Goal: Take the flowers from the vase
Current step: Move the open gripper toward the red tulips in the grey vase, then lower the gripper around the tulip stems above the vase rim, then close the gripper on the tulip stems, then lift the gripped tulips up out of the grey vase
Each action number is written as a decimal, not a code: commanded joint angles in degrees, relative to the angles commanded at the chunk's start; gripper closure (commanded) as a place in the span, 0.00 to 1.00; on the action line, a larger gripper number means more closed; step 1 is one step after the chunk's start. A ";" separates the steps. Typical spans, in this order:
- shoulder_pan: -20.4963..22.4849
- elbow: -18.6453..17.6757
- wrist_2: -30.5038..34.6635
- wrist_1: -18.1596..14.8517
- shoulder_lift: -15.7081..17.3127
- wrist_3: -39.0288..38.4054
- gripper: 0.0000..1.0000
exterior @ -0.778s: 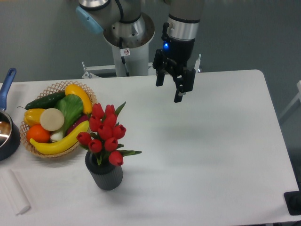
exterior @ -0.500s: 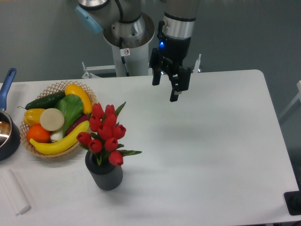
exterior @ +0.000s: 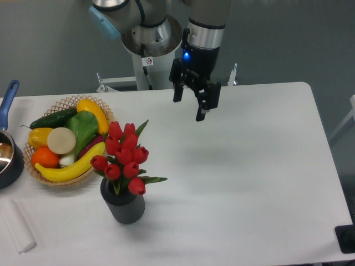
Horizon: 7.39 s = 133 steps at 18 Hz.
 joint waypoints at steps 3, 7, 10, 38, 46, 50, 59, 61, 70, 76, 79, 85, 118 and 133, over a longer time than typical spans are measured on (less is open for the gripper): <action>-1.49 0.00 0.00 0.00 -0.44 -4.50 0.00; -2.11 -0.44 -0.09 0.09 -0.97 -5.12 0.00; -2.37 -0.44 -0.35 0.44 -1.15 -6.96 0.00; -8.35 1.05 -21.44 16.96 -16.53 -17.34 0.00; -8.44 2.37 -26.19 18.63 -19.60 -16.37 0.00; -8.53 3.25 -26.19 18.63 -20.74 -16.37 0.00; -9.76 4.75 -27.60 20.12 -22.50 -15.14 0.00; -9.76 4.66 -27.60 20.57 -22.68 -14.96 0.01; -9.84 4.39 -27.69 20.57 -22.50 -15.05 0.48; -9.84 4.39 -27.69 20.57 -22.41 -15.23 0.49; -9.84 4.74 -27.77 20.57 -22.33 -15.40 0.51; -9.84 5.27 -27.77 20.57 -22.50 -15.58 0.60; -7.39 9.40 -34.01 20.48 -15.74 -29.90 0.70; -6.33 17.31 -34.19 20.48 -15.74 -46.16 0.71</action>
